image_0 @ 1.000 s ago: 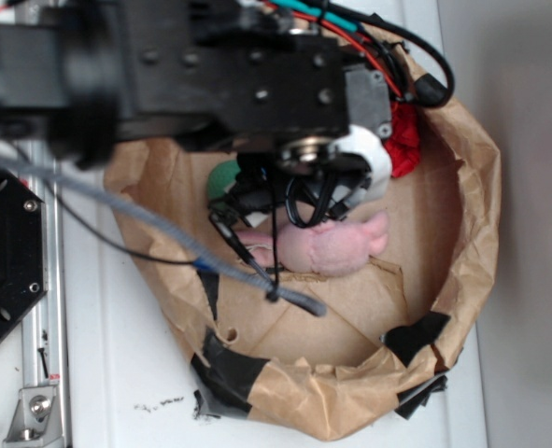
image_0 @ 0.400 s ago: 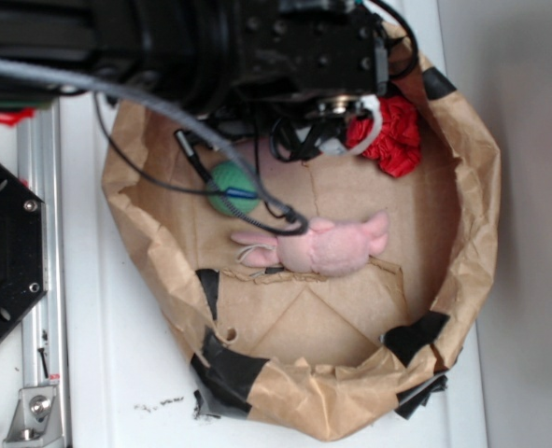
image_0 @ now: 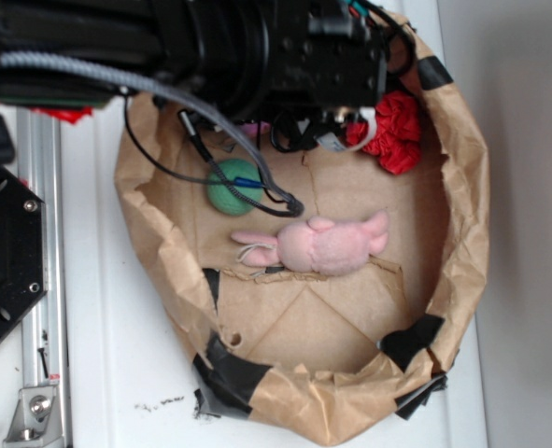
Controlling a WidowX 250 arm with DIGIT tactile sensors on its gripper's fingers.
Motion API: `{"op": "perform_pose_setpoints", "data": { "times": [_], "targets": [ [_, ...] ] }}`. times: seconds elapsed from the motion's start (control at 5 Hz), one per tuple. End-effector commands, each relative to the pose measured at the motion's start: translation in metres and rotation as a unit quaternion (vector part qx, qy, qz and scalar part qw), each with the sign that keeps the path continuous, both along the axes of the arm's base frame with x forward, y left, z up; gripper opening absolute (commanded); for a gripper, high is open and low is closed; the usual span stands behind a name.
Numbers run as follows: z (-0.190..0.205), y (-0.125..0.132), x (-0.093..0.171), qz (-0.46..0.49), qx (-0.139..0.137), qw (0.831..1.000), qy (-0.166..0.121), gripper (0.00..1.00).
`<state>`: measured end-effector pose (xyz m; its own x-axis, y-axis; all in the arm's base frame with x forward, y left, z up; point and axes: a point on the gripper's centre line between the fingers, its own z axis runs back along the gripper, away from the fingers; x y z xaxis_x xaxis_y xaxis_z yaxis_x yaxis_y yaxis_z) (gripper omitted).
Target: Grab the blue ball.
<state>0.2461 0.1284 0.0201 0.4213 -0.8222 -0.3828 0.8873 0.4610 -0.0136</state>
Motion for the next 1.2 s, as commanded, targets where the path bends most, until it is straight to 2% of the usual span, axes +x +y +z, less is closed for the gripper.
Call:
{"op": "perform_pose_setpoints", "data": {
  "times": [0.0, 0.2, 0.4, 0.6, 0.8, 1.0],
  "targets": [
    [0.001, 0.0, -0.005, 0.022, 0.017, 1.0, -0.015, 0.0],
    [0.036, -0.015, 0.001, 0.075, 0.006, 0.997, -0.018, 0.0],
    [0.086, -0.048, 0.007, 0.096, -0.015, 0.994, -0.05, 0.0],
    [0.12, -0.071, 0.013, 0.155, -0.047, 0.985, -0.068, 0.0],
    [0.134, -0.092, 0.02, 0.194, -0.075, 0.974, -0.086, 0.0],
    [0.138, -0.101, 0.021, 0.283, -0.104, 0.942, -0.146, 0.0]
  ]
}}
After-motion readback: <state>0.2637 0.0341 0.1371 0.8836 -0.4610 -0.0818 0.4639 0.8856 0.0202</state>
